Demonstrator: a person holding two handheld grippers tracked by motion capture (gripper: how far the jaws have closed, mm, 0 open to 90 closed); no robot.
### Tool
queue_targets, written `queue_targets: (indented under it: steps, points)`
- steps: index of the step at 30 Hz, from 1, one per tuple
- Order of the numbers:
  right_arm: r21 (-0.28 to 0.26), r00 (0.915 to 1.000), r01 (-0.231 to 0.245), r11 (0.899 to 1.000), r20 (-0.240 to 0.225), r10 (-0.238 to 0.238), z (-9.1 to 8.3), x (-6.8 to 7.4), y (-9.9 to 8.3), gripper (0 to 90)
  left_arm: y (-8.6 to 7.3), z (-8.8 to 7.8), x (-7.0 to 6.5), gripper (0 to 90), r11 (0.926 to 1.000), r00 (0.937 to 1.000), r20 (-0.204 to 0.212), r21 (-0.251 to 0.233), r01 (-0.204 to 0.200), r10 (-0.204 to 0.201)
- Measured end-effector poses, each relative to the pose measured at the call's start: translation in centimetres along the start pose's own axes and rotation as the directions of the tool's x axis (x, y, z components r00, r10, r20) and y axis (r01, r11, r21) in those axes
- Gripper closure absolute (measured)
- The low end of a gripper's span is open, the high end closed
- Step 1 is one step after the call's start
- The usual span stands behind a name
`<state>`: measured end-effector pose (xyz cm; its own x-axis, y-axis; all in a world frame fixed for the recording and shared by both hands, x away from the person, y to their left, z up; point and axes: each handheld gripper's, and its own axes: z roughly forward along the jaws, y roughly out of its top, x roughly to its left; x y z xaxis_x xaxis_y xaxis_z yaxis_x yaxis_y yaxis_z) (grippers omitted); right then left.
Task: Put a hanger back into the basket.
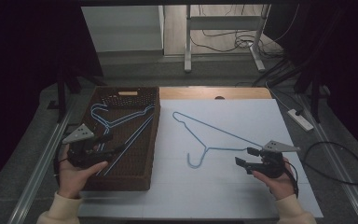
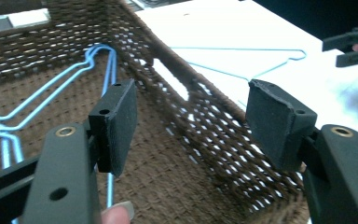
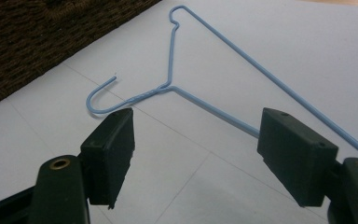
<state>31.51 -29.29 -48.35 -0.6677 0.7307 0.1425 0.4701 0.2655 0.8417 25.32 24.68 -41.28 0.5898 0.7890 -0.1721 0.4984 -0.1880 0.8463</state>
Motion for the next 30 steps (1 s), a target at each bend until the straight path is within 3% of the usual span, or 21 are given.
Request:
queue_targets:
  steps: [5, 13, 30]
  points:
    - [0.009, 1.0, 0.006, 1.0, 0.002, -0.006, 0.2, 0.0, 0.0, 27.8, -0.6, 0.7, -0.9, 34.7, 0.9998, 0.9996, 0.018, 0.003, -0.021, 0.021]
    - [0.021, 0.9997, 0.024, 0.999, 0.006, -0.024, 0.5, 0.2, 0.0, 27.9, -1.5, 0.9, -1.9, 35.3, 0.9998, 0.9996, 0.025, -0.017, -0.011, 0.011]
    - [0.019, 0.9994, 0.035, 0.999, 0.005, -0.035, 0.2, 0.4, 0.2, 28.4, -2.1, 1.4, -2.1, 35.5, 0.9998, 0.999, 0.044, -0.019, -0.009, 0.01]
